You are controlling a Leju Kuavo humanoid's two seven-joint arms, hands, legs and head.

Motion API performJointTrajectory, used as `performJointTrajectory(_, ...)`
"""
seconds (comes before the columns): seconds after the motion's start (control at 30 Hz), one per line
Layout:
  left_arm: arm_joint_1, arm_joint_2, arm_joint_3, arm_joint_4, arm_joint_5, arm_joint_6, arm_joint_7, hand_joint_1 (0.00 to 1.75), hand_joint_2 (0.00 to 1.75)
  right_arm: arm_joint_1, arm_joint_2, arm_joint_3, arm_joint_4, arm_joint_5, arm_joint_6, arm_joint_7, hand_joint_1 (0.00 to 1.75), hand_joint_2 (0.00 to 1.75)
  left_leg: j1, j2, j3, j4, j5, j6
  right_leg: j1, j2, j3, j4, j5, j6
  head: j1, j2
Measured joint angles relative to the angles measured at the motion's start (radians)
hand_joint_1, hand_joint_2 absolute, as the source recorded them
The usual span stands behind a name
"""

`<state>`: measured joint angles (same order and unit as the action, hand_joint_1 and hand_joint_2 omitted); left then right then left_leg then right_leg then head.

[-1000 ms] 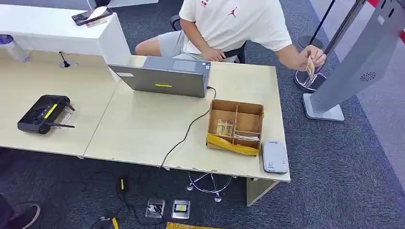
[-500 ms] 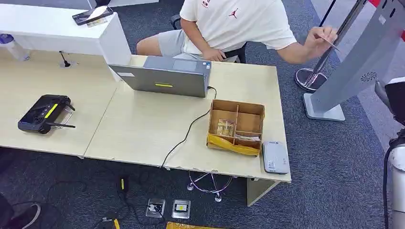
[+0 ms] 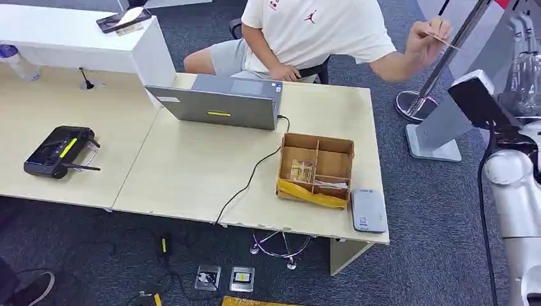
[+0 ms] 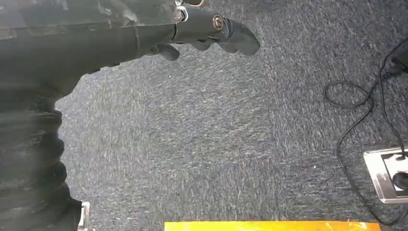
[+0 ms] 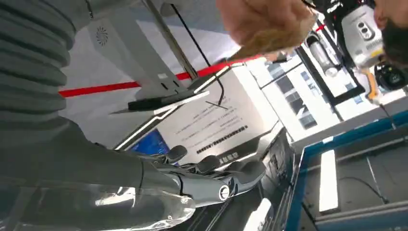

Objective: Pass the card to the sensor for recognition and then transmit it.

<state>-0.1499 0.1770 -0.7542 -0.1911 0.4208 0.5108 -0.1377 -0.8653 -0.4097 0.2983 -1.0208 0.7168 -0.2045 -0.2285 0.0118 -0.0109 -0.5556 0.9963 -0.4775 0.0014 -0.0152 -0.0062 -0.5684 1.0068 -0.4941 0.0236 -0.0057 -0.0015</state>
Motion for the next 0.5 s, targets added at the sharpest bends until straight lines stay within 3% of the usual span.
performJointTrajectory(0.43,0.001,0.008,-0.018,0.0,-0.002,-0.01,0.0,0.0,1.75,-0.044,0.025,0.069,0.098,0.002,0.001,-0.004,0.03,1.75,0.0,0.0,0.0,0.0,0.0,0.0,0.0,0.001,-0.001,0.0,0.0,0.0,0.0,0.0)
performJointTrajectory(0.47,0.001,0.008,-0.019,0.0,-0.002,-0.01,0.0,0.0,1.75,-0.044,0.026,0.071,0.101,0.002,0.001,-0.004,0.98,1.75,0.0,0.0,0.0,0.0,0.0,0.0,0.0,0.0,-0.001,0.0,0.0,0.0,0.0,0.0)
performJointTrajectory(0.5,0.001,0.008,-0.021,0.0,-0.002,-0.01,0.0,0.0,1.75,-0.044,0.027,0.074,0.104,0.002,0.001,-0.004,1.62,1.75,0.0,0.0,0.0,0.0,0.0,0.0,0.0,0.0,-0.001,0.0,0.0,0.0,0.0,0.0)
